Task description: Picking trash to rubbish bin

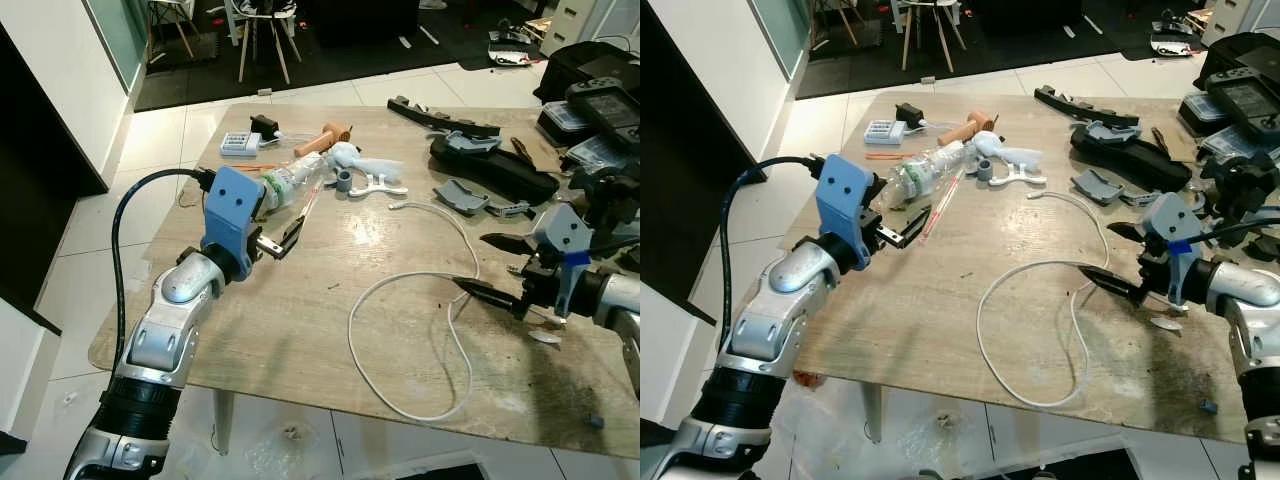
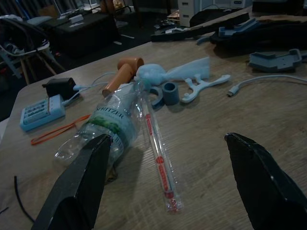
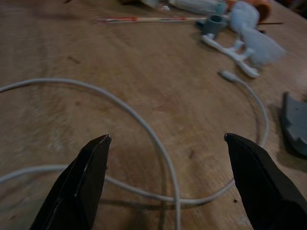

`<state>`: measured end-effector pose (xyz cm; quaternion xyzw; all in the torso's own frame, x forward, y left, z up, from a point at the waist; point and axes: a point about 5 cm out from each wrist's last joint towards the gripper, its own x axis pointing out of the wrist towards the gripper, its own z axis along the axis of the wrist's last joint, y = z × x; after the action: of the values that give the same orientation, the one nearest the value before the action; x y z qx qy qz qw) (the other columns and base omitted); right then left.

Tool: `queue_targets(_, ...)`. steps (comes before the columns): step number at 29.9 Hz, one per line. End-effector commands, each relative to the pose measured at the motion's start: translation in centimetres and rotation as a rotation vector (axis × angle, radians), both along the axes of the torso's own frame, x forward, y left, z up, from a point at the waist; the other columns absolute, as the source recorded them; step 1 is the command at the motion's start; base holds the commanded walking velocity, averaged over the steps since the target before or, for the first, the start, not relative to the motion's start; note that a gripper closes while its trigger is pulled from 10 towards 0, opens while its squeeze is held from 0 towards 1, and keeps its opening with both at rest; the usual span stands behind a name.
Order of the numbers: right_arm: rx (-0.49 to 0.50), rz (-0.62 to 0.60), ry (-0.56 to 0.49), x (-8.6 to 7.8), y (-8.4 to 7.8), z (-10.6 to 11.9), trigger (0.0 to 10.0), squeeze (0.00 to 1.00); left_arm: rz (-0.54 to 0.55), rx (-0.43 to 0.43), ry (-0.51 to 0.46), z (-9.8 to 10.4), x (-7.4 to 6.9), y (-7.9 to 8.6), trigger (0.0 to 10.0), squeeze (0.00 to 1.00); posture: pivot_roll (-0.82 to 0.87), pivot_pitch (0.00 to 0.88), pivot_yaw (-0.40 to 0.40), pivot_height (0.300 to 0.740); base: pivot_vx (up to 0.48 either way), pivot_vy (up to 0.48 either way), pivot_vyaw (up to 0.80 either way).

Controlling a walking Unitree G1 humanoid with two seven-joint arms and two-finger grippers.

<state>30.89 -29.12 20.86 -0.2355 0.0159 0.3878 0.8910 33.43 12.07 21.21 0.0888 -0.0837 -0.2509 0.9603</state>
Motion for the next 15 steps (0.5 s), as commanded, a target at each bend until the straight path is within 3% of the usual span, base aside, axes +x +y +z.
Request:
queue_targets(1,-0.021,0.043,0.010,-0.4,-0.6,0.2,10.0,0.00,0.000,0.002,0.018,-0.3,-0.1,0.5,10.0,0.00,-0.05,0.194,0.129,0.740,0.000,0.000,0.00)
queue_targets(10,-0.056,0.089,0.080,-1.2,-1.5,0.0,10.0,0.00,-0.018,0.004,0.021,-0.3,-0.2,0.2,10.0,0.00,-0.06,0.193,0.133,0.740,0.000,0.000,0.00)
queue_targets(15,-0.148,0.148,0.109,-2.0,-1.9,-0.4,10.0,0.00,-0.027,0.009,0.022,-0.3,-0.2,0.2,10.0,0.00,-0.06,0.194,0.135,0.740,0.000,0.000,0.00)
